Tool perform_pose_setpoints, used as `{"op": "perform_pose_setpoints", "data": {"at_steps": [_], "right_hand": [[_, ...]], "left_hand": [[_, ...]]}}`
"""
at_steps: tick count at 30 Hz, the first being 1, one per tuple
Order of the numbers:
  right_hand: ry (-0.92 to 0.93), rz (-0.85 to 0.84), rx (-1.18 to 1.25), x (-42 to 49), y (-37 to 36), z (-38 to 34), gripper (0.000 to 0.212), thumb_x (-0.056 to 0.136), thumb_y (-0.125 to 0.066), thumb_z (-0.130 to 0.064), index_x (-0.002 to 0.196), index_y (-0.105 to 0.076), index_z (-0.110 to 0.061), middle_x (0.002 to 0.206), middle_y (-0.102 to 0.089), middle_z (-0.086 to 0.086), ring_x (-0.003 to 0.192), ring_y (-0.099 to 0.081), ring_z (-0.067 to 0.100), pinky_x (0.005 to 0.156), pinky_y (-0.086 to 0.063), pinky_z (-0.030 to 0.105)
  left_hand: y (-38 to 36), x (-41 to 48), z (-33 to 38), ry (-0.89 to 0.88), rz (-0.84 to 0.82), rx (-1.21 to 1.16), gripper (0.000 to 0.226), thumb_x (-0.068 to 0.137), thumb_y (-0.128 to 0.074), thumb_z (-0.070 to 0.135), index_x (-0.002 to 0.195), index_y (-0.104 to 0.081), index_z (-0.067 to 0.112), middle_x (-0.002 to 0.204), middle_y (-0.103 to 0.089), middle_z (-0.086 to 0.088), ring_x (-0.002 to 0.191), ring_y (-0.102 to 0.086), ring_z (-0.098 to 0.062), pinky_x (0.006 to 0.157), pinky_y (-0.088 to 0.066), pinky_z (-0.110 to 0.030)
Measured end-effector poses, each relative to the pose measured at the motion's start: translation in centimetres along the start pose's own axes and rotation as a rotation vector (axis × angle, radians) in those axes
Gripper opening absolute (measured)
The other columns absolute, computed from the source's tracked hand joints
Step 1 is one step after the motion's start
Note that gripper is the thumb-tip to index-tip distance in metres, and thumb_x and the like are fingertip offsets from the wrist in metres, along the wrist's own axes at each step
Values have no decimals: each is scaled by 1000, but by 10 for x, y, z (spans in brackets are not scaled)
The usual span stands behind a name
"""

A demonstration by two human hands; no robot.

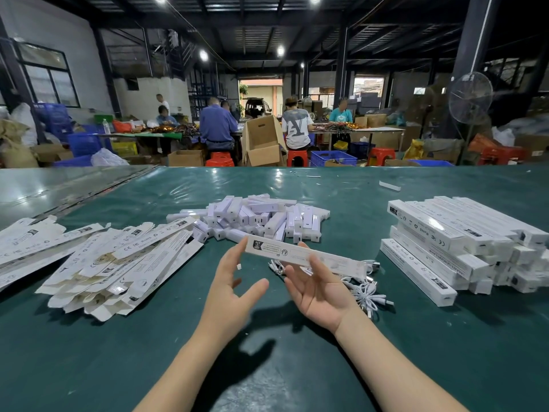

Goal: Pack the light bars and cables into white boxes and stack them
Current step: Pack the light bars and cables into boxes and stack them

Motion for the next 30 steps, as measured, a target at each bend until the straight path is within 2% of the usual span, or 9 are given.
{"op": "perform_pose_setpoints", "data": {"at_steps": [6, 10, 12, 14, 18, 20, 23, 25, 30], "right_hand": [[-95, 16, 46, -6, -4, 5, 74, 18, -95, -9, 88, -74, -7, 84, -73, 12, 40, -62, 14, 38, -52, 27], [22, 141, -162, -3, -9, 15, 49, 68, -68, -17, 115, -57, -13, 74, -72, 3, 31, -47, 5, 36, -48, 20], [83, 86, -308, -4, -22, 26, 41, 72, -60, -11, 112, -59, -19, 68, -69, 2, 41, -55, 9, 44, -51, 22], [75, 6, -507, -4, -34, 43, 40, 74, -63, -8, 113, -60, -17, 70, -68, 4, 52, -61, 13, 50, -53, 24], [125, 28, -800, 2, -47, 46, 13, 82, -65, -7, 94, -66, -14, 67, -69, -1, 56, -63, 10, 54, -52, 23], [257, 40, -1195, 9, -49, 34, 6, 83, -66, -17, 89, -69, -17, 78, -69, -1, 70, -62, 10, 66, -49, 25], [562, 290, -1870, 23, -39, 10, 33, 90, -55, -36, 103, -65, -8, 106, -57, 6, 102, -49, 18, 84, -33, 25], [497, 383, -2097, 37, -29, 3, 36, 94, -47, -32, 117, -55, -6, 124, -46, 11, 118, -37, 25, 96, -28, 29], [170, 422, -2434, 72, -10, -1, 54, 93, -42, -43, 137, -34, -14, 153, -7, 14, 138, -13, 32, 103, -28, 45]], "left_hand": [[-15, -2, -4, 134, -192, -192, 83, 63, -63, 21, 123, -21, 60, 127, -42, 21, 114, -48, 0, 87, -46, -18], [-11, 1, -8, 329, -143, -657, 71, 66, -63, 13, 123, -42, 49, 122, -54, 5, 106, -57, -15, 81, -50, -33], [-11, 2, -8, 357, -77, -887, 58, 68, -67, 14, 121, -51, 32, 109, -64, -2, 89, -64, -16, 68, -53, -29], [-17, 1, -9, 450, -47, -1037, 31, 74, -55, 27, 100, -67, 14, 88, -71, -8, 71, -69, -16, 55, -54, -22], [-24, -1, -19, 596, 11, -1046, 39, 85, -48, 37, 71, -76, 13, 77, -73, -6, 64, -69, -14, 57, -54, -22], [-17, 4, -23, 600, 122, -1106, 34, 91, -45, 37, 77, -72, 19, 74, -73, -5, 62, -69, -16, 62, -55, -29], [8, 8, -33, 602, 365, -1227, 25, 93, -46, 40, 90, -58, 18, 76, -69, -6, 58, -69, -17, 57, -57, -31], [18, 8, -38, 615, 457, -1278, 31, 91, -49, 44, 90, -57, 13, 82, -63, -7, 55, -68, -16, 55, -57, -30], [14, 5, -38, 676, 488, -1238, 21, 87, -60, 33, 75, -55, 16, 59, -67, 0, 48, -65, -11, 45, -53, -21]]}}
Point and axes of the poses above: each hand's wrist, its own x-axis towards the middle knuckle, its own y-axis out of the back of the hand, z = x × y, the point moved 5 cm from there along x, towards the middle knuckle
